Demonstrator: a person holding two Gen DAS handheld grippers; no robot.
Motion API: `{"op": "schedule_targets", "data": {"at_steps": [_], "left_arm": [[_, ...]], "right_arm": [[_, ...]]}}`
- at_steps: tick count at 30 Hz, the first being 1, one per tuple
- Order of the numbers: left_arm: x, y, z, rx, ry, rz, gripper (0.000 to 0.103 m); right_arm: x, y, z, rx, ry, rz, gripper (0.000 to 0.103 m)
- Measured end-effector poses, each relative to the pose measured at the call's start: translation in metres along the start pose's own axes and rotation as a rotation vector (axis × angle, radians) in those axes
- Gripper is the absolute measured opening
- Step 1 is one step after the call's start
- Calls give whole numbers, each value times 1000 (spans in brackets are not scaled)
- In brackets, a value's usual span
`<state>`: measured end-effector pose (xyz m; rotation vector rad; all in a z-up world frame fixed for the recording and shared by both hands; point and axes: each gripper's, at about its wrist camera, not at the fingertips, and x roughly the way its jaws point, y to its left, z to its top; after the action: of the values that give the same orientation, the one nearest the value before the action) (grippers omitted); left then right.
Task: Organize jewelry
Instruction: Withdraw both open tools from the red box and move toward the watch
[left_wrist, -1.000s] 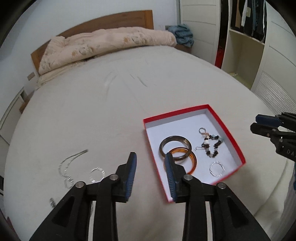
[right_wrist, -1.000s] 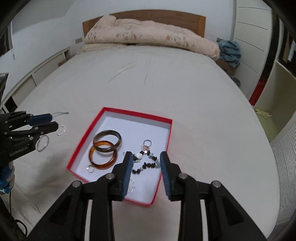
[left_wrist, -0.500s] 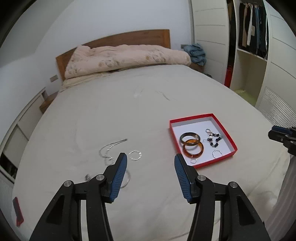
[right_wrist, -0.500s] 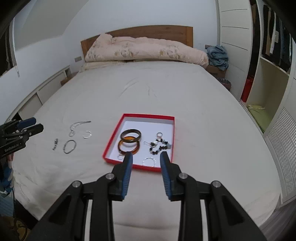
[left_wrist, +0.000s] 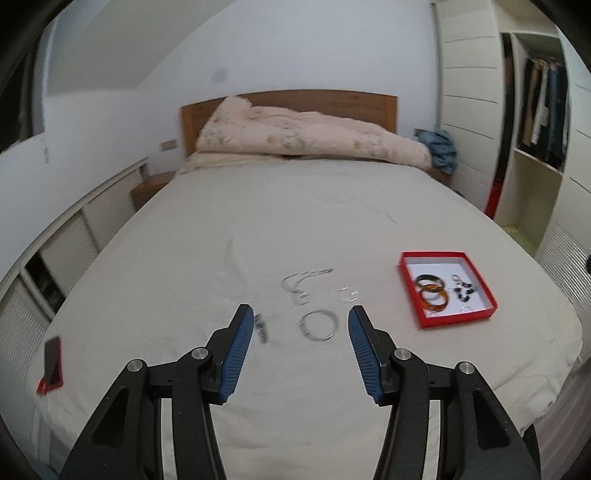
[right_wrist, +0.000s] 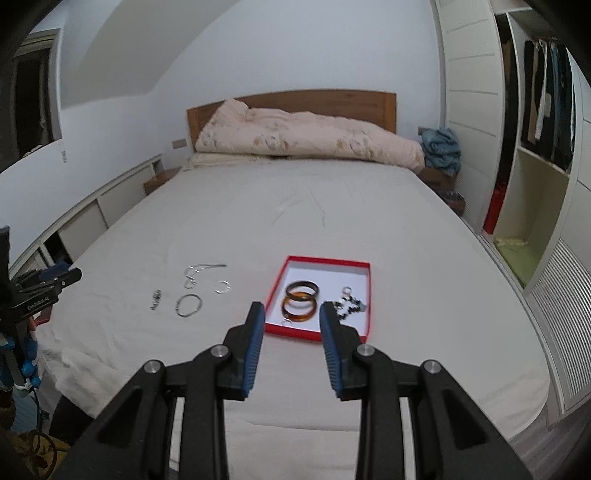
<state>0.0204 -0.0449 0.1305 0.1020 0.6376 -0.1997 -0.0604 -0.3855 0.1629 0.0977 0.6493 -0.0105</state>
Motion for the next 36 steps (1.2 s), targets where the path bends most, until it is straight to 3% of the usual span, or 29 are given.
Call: {"op": "schedule_targets", "data": {"at_steps": [7,14,24,36], "left_arm": [[-27,69,-22,-90,-9,116,57],[-51,104,-37,-151,-37,187,64],[-46,112,-47,-172,11,205,67],[-24,112,-59,-195,41,227,67]], "right_arm": [[-26,29,3,-28,-51,38,29],[-36,55,5,-40,-85,87,29],[-15,81,-6,-31,-52,162,29],[31,74,-32,36,31,185,29]]}}
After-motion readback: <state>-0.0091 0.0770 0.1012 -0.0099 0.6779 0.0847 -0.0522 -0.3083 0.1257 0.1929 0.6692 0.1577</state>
